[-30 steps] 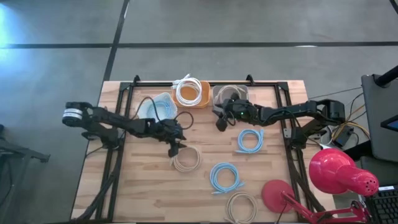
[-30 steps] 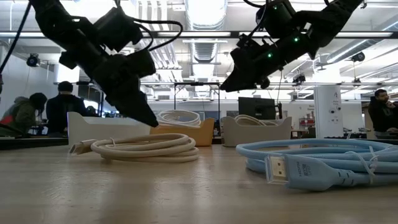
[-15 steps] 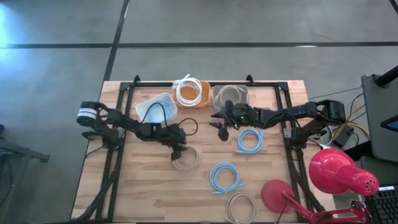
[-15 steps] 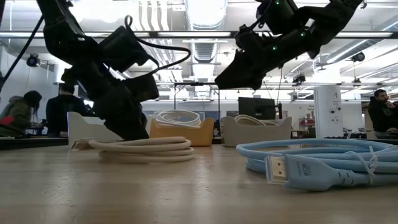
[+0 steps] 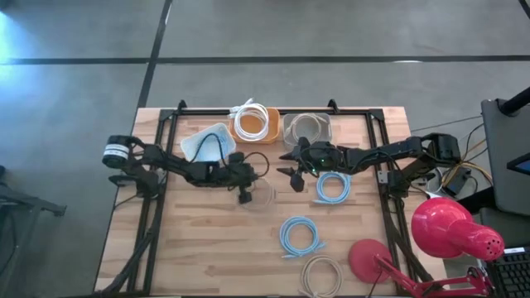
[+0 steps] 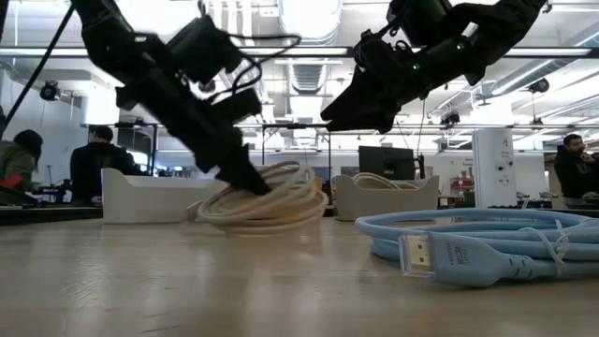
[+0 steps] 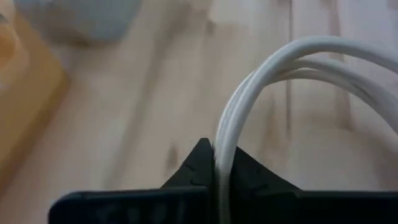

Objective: Sort HDMI cables
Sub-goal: Put the left brown HDMI cable into the brown bin

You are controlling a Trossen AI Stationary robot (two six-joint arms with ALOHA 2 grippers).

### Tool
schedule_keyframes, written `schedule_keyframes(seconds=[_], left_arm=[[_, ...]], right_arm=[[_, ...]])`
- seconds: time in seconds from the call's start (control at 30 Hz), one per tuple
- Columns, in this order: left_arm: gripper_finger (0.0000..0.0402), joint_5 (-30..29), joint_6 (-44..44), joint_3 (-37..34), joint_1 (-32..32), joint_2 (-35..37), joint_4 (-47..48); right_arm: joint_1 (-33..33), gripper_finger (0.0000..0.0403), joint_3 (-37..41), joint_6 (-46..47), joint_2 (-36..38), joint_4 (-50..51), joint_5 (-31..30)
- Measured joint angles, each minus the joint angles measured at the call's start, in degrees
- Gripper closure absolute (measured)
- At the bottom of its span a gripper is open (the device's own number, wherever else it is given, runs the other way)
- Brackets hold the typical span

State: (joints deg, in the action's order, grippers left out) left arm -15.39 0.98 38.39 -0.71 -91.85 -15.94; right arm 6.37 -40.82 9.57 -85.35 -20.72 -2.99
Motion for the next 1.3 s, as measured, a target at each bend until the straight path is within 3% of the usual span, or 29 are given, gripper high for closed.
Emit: schedule_keyframes(seconds=[0.17,0.27,0.5,0.7,1.07,1.3], left_arm=[[0.0372,-11.1,-6.8,4.5,-0.2,-0.1,0.0],[0.0376,-14.1,-9.4,6.6,-0.1,-0.1,0.0],[0.0383,-15.0,-10.0,9.6,-0.1,-0.1,-0.1],[0.0382,-19.6,-10.1,10.2,-0.2,-0.1,-0.5],[0.0381,-19.7,-12.3,10.2,1.1,-0.1,-5.1],[0.0381,-20.0,-12.9,10.2,2.5,-0.1,-6.5]], right_arm=[[0.0,0.0184,0.0,-0.1,0.0,-1.6,0.0],[0.0,0.0184,0.0,-1.0,0.0,-1.6,-0.2],[0.0,0.0184,0.0,-3.1,0.0,-1.9,-5.8],[-0.1,0.0184,0.0,-3.1,0.0,-1.9,-6.0],[-0.1,0.0184,0.0,-3.5,0.0,-1.9,-6.2],[-0.2,0.0184,-0.1,-3.9,-0.1,2.4,-14.0]])
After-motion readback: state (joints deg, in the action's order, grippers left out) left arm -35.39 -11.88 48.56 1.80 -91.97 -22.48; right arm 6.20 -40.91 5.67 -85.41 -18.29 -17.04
